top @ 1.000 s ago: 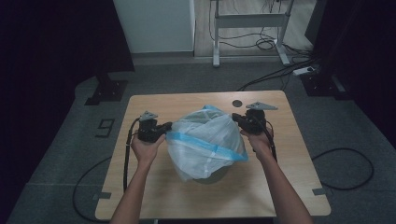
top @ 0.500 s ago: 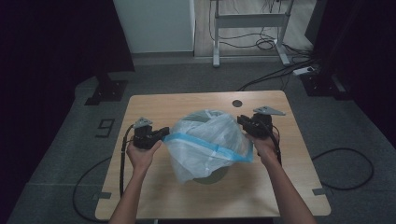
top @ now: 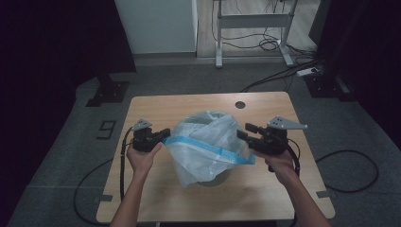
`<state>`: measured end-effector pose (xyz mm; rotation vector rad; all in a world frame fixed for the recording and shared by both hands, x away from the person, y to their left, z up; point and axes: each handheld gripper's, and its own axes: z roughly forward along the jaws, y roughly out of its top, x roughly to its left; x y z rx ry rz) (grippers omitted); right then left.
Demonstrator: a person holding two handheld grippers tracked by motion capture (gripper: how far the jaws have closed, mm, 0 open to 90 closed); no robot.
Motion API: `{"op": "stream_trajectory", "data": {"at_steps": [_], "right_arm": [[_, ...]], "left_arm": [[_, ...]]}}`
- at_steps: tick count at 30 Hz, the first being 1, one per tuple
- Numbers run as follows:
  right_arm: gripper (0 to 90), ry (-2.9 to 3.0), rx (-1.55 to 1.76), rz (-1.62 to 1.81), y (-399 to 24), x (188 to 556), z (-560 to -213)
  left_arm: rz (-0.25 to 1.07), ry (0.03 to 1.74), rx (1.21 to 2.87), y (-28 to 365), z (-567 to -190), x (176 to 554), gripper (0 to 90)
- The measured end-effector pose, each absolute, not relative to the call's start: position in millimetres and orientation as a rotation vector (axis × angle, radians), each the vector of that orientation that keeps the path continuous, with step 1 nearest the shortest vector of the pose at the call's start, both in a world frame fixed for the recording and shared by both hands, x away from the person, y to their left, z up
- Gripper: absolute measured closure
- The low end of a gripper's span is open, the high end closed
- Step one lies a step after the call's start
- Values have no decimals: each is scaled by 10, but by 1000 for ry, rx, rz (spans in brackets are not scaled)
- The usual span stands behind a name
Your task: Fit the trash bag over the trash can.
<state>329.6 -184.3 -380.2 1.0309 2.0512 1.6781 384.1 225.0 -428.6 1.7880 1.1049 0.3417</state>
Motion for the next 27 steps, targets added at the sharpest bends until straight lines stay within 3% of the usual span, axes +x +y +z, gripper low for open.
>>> {"op": "stream_trajectory", "data": {"at_steps": [7, 11, 20, 23, 27], "right_arm": [[385, 2250, 896, 1737, -1542, 3036, -3778], [389, 2312, 863, 1706, -1430, 2985, -3821], [801, 2342, 685, 1668, -1371, 2796, -3905], [863, 2319, 642, 1673, -1355, 2701, -3908], [875, 2283, 575, 1719, -1349, 2521, -3937]], "left_arm": [[341, 1105, 1786, 2244, -4278, 3824, 900], [339, 1103, 1788, 2247, -4283, 3821, 900], [340, 1111, 1783, 2283, -4299, 3803, 900], [340, 1110, 1783, 2288, -4299, 3791, 900], [339, 1104, 1785, 2298, -4292, 3775, 900]]}}
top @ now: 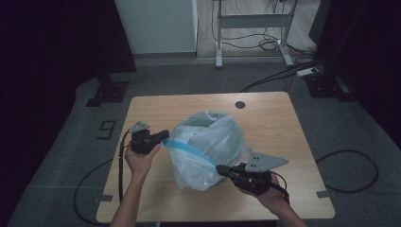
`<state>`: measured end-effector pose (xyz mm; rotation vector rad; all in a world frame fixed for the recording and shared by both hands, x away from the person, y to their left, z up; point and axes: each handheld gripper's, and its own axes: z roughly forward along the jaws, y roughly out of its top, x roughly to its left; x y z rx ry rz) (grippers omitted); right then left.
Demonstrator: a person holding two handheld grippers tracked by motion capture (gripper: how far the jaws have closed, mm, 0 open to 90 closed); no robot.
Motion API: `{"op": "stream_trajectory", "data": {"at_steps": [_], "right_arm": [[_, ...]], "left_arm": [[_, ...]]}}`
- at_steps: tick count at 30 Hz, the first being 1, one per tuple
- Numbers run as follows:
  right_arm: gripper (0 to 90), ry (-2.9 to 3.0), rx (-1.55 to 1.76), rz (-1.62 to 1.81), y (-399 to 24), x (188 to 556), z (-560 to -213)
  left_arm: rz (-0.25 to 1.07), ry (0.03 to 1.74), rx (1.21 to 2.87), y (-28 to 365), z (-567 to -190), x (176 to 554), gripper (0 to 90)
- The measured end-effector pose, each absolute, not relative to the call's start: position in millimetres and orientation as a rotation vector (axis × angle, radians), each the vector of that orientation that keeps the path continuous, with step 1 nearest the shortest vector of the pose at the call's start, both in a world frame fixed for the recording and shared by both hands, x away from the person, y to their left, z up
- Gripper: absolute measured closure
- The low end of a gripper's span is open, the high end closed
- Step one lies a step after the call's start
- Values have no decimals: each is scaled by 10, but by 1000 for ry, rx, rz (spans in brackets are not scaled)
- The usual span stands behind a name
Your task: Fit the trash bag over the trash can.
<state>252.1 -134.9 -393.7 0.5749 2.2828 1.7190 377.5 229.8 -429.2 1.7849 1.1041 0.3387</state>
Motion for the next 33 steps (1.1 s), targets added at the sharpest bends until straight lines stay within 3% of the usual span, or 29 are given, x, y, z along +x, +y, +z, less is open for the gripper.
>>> {"op": "stream_trajectory", "data": {"at_steps": [10, 26, 33], "right_arm": [[881, 2367, 494, 1658, -1172, 2273, -4378], [877, 2360, 719, 1590, -1267, 2569, -4920], [596, 2180, 740, 1700, -1552, 2367, -4767]], "left_arm": [[332, 1080, 1803, 2258, -4274, 3743, 900], [311, 1081, 1834, 2215, -4327, 3749, 900], [315, 1086, 1833, 2224, -4326, 3756, 900]]}}
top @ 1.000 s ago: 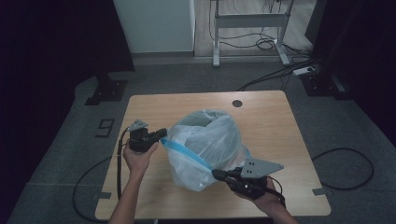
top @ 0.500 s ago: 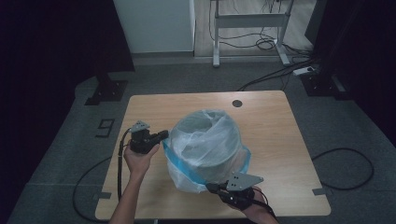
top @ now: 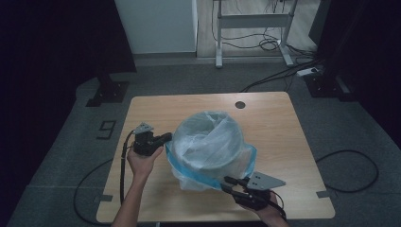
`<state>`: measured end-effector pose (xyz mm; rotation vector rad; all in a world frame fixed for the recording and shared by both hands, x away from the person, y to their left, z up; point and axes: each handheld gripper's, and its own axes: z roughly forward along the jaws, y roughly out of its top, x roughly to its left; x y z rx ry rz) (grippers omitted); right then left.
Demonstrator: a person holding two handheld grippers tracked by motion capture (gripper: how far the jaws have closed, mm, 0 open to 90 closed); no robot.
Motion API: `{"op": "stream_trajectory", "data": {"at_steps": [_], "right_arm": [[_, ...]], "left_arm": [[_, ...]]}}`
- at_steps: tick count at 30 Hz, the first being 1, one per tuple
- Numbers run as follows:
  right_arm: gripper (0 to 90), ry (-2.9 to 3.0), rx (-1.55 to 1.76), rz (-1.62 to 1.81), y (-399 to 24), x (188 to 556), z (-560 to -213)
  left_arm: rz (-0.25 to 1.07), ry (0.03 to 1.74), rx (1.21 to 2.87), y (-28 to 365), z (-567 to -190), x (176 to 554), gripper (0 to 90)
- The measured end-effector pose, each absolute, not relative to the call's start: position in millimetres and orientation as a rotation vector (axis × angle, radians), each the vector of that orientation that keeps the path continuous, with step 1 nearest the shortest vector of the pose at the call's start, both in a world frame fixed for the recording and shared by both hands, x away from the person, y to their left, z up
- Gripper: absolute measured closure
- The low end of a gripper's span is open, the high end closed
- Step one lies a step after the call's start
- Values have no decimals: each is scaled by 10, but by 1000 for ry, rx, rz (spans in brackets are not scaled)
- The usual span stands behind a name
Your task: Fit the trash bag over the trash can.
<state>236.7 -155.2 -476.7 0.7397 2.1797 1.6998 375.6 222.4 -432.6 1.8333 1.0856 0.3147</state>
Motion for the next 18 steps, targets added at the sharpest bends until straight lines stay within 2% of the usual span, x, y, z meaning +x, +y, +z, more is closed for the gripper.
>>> {"op": "stream_trajectory", "data": {"at_steps": [4, 8, 18], "right_arm": [[456, 2063, 776, 1678, -1823, 2347, -4567], [357, 2042, 794, 1641, -1992, 2517, -4430], [267, 2139, 751, 1697, -2085, 2991, -4402]], "left_arm": [[316, 1087, 1830, 2223, -4325, 3752, 900], [314, 1084, 1831, 2212, -4329, 3750, 900], [308, 1086, 1822, 2232, -4338, 3755, 900]]}}
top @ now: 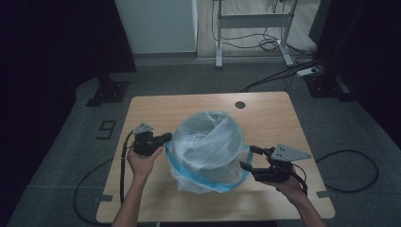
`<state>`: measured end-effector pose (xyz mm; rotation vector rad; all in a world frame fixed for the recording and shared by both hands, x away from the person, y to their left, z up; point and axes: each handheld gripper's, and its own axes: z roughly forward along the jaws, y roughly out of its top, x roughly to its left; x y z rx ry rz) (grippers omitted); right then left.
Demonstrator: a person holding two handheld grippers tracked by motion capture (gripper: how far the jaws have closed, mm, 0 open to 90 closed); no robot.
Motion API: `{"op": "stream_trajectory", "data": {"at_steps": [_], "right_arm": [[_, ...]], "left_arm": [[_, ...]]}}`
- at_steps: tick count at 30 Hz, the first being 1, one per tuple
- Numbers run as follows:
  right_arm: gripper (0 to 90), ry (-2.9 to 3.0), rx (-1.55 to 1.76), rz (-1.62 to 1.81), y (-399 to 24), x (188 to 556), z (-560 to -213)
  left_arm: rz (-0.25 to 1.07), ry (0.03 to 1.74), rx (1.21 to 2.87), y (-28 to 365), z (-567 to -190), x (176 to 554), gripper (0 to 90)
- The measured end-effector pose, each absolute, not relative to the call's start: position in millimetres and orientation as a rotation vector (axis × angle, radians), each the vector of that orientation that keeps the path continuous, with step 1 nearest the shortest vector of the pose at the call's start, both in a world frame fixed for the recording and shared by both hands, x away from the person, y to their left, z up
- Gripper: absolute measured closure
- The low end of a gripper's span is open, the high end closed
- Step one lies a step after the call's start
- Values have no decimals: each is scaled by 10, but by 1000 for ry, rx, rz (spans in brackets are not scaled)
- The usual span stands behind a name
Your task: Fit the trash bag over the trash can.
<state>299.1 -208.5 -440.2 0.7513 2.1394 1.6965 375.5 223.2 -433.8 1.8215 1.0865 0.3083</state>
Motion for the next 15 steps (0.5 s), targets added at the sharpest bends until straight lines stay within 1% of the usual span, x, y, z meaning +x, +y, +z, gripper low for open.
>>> {"op": "stream_trajectory", "data": {"at_steps": [2, 4, 5, 9, 11, 12, 15], "right_arm": [[274, 2163, 728, 1715, -2070, 3028, -4408], [329, 2181, 699, 1729, -2043, 3041, -4422], [398, 2186, 690, 1725, -2029, 3043, -4431], [736, 2204, 655, 1697, -1988, 3034, -4473], [849, 2198, 670, 1678, -1983, 3033, -4490], [877, 2191, 685, 1683, -1990, 3038, -4503], [885, 2161, 774, 1669, -2022, 3079, -4577]], "left_arm": [[308, 1084, 1821, 2232, -4341, 3753, 900], [308, 1081, 1820, 2230, -4342, 3749, 900], [308, 1079, 1819, 2228, -4342, 3748, 900], [304, 1069, 1809, 2218, -4339, 3742, 900], [307, 1066, 1811, 2210, -4337, 3742, 900], [305, 1066, 1814, 2206, -4339, 3746, 900], [304, 1073, 1825, 2179, -4355, 3768, 900]]}}
